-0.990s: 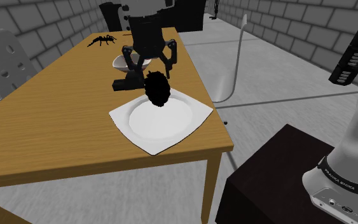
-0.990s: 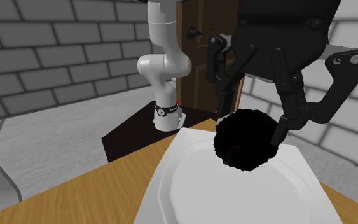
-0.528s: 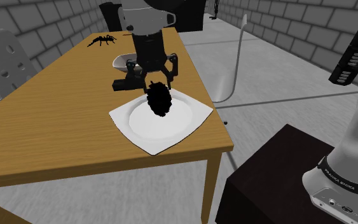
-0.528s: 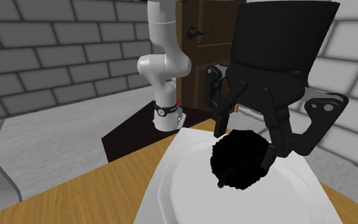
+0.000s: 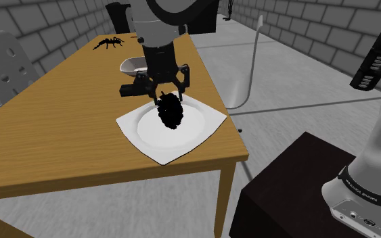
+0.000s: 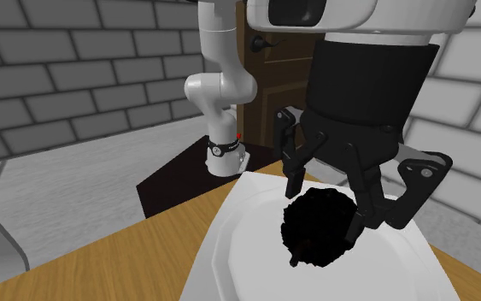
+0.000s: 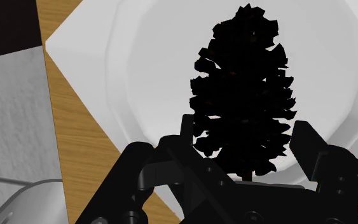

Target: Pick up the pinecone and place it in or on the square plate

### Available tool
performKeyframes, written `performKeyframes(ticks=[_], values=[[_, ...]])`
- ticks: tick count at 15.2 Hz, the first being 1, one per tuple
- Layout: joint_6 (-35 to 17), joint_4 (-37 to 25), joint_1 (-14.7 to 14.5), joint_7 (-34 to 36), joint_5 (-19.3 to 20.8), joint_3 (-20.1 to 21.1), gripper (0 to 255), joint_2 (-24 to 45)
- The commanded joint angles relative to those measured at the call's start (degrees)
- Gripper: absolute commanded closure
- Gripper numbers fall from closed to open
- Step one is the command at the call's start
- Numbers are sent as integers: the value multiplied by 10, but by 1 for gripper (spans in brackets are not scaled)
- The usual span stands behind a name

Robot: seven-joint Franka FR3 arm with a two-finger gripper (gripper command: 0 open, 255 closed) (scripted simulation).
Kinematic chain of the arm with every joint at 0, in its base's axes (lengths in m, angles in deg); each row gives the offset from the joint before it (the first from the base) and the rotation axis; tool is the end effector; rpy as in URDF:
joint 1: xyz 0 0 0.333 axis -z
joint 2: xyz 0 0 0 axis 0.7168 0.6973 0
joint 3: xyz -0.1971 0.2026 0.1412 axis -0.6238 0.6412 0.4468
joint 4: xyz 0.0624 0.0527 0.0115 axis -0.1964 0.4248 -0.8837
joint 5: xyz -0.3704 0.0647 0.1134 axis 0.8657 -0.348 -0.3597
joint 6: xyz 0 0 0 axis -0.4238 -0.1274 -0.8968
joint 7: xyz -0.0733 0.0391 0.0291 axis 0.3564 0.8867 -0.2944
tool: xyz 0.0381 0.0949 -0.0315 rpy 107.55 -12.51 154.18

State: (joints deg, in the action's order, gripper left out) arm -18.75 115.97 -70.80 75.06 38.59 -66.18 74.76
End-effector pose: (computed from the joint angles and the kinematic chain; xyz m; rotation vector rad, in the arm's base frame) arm 0.4853 0.3831 0.5020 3.0204 -0.7358 -0.0092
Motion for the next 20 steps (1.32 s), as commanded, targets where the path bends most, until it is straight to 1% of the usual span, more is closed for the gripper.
performKeyframes(ticks=[1,2,3,8,12,20], values=[[0,0,0,0,0,0,255,0],[0,0,0,0,0,0,255,0],[0,0,0,0,0,0,0,0],[0,0,0,0,0,0,0,0],[75,-80,-3,0,1,2,0,5],[75,-80,-3,0,1,2,0,5]])
